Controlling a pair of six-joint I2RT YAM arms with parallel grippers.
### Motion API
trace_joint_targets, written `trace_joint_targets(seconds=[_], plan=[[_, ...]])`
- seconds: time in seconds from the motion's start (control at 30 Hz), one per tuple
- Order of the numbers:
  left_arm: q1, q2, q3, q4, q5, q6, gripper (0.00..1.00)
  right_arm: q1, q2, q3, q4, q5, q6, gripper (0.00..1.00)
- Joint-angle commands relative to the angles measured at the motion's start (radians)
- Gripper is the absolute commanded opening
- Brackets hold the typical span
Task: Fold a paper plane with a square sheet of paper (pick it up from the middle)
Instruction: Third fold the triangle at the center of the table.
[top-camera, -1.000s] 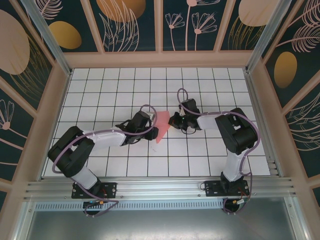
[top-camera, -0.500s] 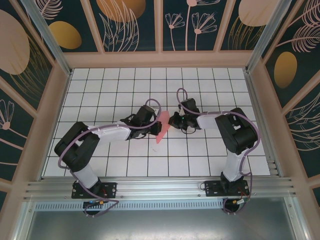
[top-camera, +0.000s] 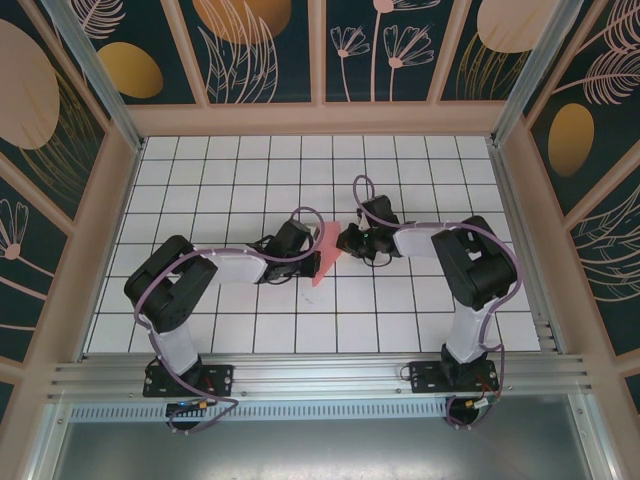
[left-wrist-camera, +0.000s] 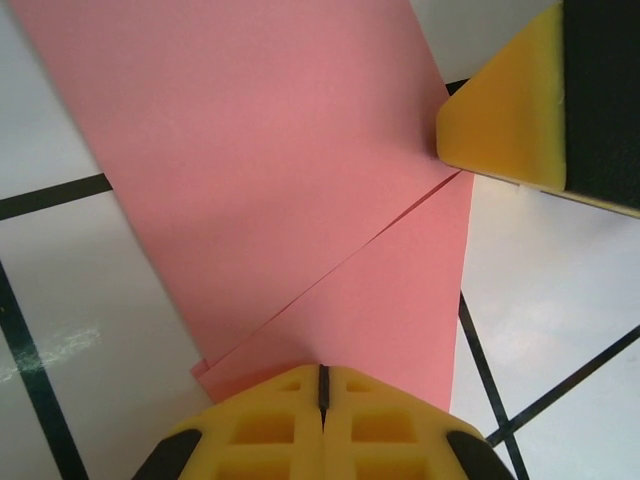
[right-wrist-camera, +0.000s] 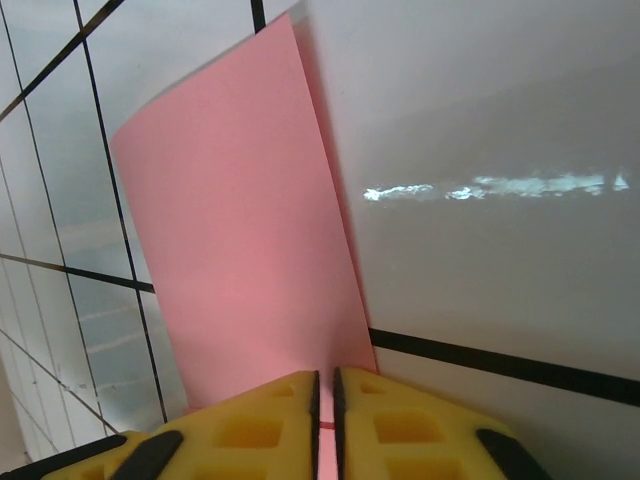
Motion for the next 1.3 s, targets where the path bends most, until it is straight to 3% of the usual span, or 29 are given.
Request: trace_joint_targets(seconds=[0.0, 0.2, 0.37, 0.5, 0.73, 0.97, 1.27], plan=[[0.002, 0.016, -0.064, -0.038, 0.061, 0.044, 0.0, -0.022, -0.078, 0.029, -0.091, 0.063, -0.036, 0.23], [0.001, -0.008, -0.092, -0.033, 0.162, 0.072, 0.0, -0.04, -0.106, -0.016, -0.088, 0.045, -0.033, 0.35], [0.002, -0.045, -0.116, -0.002, 0.213, 0.052, 0.0, -0.035, -0.1, -0.053, -0.043, -0.005, -0.004, 0.36], [0.001, -0.118, -0.125, 0.011, 0.171, 0.027, 0.03, -0.027, -0.107, -0.08, -0.021, -0.019, 0.013, 0.37], [0.001, -0.193, -0.077, -0.034, 0.005, 0.043, 0.1, -0.003, -0.134, -0.092, -0.036, -0.011, 0.013, 0.37], [0.002, -0.116, -0.052, -0.051, 0.043, 0.06, 0.06, 0.016, -0.153, -0.113, -0.029, 0.002, 0.034, 0.42], [0.002, -0.053, -0.076, -0.04, 0.001, 0.06, 0.02, 0.035, -0.172, -0.156, 0.018, -0.027, 0.073, 0.43]])
